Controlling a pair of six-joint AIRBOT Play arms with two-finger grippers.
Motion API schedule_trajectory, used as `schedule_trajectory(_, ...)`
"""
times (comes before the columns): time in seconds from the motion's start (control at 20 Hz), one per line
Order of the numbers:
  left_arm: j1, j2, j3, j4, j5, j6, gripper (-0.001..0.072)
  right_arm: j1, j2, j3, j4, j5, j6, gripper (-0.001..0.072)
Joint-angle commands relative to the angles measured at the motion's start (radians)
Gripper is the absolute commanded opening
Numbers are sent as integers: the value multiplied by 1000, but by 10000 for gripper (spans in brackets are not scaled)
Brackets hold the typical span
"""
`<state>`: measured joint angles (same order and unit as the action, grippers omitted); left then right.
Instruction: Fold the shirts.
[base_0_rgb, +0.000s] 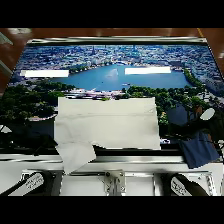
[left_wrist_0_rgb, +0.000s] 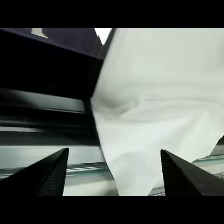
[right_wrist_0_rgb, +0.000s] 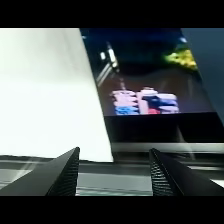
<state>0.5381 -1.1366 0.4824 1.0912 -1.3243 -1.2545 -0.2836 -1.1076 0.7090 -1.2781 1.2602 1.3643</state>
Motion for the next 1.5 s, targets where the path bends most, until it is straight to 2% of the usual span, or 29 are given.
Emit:
schedule_trajectory(0.0, -38, -23, -55, -26, 40, 31, 702, -8, 13, -26, 100, -34, -10, 560)
schedule_trajectory(0.15, -98, -61, -55, -91, 129, 28, 691, -8, 14, -26, 118, -34, -9, 560)
schedule_trajectory(0.2, -119, -73, -55, -129, 148, 29, 655, -8, 13, -26, 118, -34, -9, 559)
schedule_trajectory(0.3, -165, -97, -55, -198, 153, 39, 471, -8, 13, -26, 118, -35, -9, 559)
schedule_trajectory(0.35, -184, -101, -55, -211, 149, 40, 278, -8, 13, -26, 118, -34, -9, 560)
schedule_trajectory(0.4, -193, -100, -54, -212, 138, 51, 117, -8, 13, -26, 114, -34, -9, 595)
schedule_trajectory(0.45, -193, -100, -51, -213, 112, 81, 32, -8, 13, -26, 103, -28, -10, 680)
schedule_trajectory(0.55, -193, -100, -37, -210, 58, 92, 31, -9, 13, -26, 44, 16, -23, 680)
schedule_trajectory(0.7, -193, -93, -5, -210, 10, 103, 32, -8, 13, -69, 60, 95, -76, 680)
schedule_trajectory(0.9, -194, -68, 14, -211, -61, 111, 32, -8, 13, -204, 147, -45, -80, 679)
schedule_trajectory(1.05, -194, -32, 14, -213, -67, 110, 32, -8, -17, -227, 37, -67, -42, 679)
schedule_trajectory(1.15, -194, -19, 14, -214, -64, 110, 32, -7, -51, -230, 107, -98, -29, 673)
schedule_trajectory(1.2, -194, -19, 14, -214, -64, 110, 32, -7, -74, -240, 205, -128, -67, 590)
schedule_trajectory(1.25, -194, -19, 14, -215, -63, 110, 32, -7, -97, -249, 290, -155, -109, 547)
schedule_trajectory(1.3, -193, -19, 14, -222, -63, 110, 32, -7, -122, -250, 343, -172, -132, 547)
schedule_trajectory(1.35, -193, -16, 14, -236, -63, 122, 32, -8, -137, -249, 367, -178, -140, 468)
schedule_trajectory(1.45, -193, 4, 21, -254, -49, 140, 32, -8, -130, -240, 363, -169, -140, 152)
